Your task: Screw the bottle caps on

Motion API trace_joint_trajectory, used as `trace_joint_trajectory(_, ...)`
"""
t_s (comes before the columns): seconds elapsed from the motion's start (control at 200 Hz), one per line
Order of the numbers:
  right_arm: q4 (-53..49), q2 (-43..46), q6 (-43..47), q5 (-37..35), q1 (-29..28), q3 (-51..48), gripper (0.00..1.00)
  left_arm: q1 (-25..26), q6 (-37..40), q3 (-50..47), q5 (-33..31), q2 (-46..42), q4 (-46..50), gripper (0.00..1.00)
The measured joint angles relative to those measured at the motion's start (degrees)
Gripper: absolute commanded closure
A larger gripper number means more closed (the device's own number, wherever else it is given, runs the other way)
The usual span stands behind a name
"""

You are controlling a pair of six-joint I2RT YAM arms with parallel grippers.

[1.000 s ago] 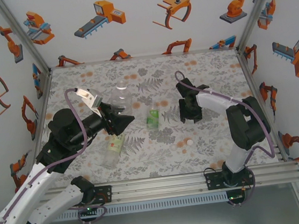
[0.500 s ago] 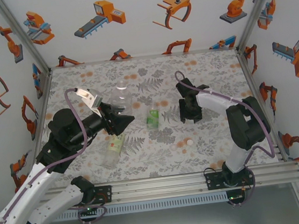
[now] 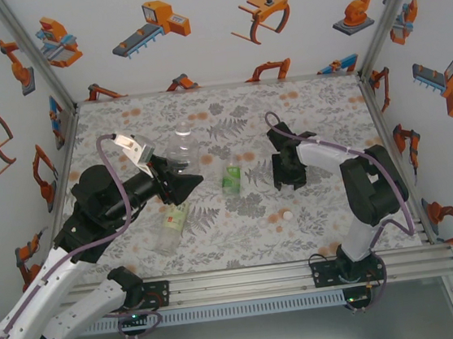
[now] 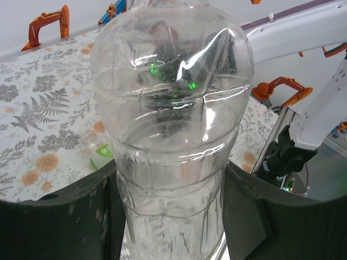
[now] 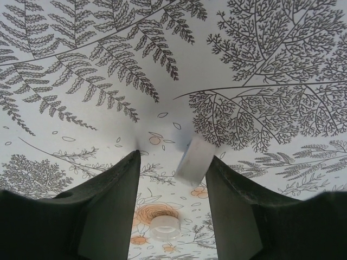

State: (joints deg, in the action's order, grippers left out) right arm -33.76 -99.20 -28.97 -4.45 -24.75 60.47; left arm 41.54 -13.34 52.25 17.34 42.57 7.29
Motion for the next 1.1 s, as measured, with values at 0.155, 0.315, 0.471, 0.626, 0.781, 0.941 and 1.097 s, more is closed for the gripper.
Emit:
trace_joint_trajectory(0.155,1.1,-0.1,-0.5,1.0,0.1,-0.4,0.63,0.0,0.0,0.0,0.0,0.0,0.0,1.00)
trace_joint_trajectory(0.315,1.7,-0.1,-1.0,1.9,0.1,-0.5,0.73,0.0,0.0,0.0,0.0,0.0,0.0,1.00)
trace_joint_trajectory(0.471,2.3,-0.1,-1.3,2.5,0.2,-0.8,0.78,0.0,0.0,0.0,0.0,0.0,0.0,1.00)
trace_joint_trajectory(0.626,6.1,1.8,-3.6,6.2,0.6,-3.4,0.80,0.0,0.0,0.0,0.0,0.1,0.0,1.00)
trace_joint_trajectory(0.781,17.6,6.0,-8.5,14.8,2.5,-11.2,0.78,0.0,0.0,0.0,0.0,0.6,0.0,1.00)
trace_joint_trajectory(0.941,31.5,9.5,-14.3,23.6,7.5,-20.9,0.69,0.0,0.0,0.0,0.0,1.2,0.0,1.00)
trace_joint_trajectory(1.097,34.6,12.5,-16.2,25.0,10.6,-24.8,0.60,0.0,0.0,0.0,0.0,1.5,0.1,1.00)
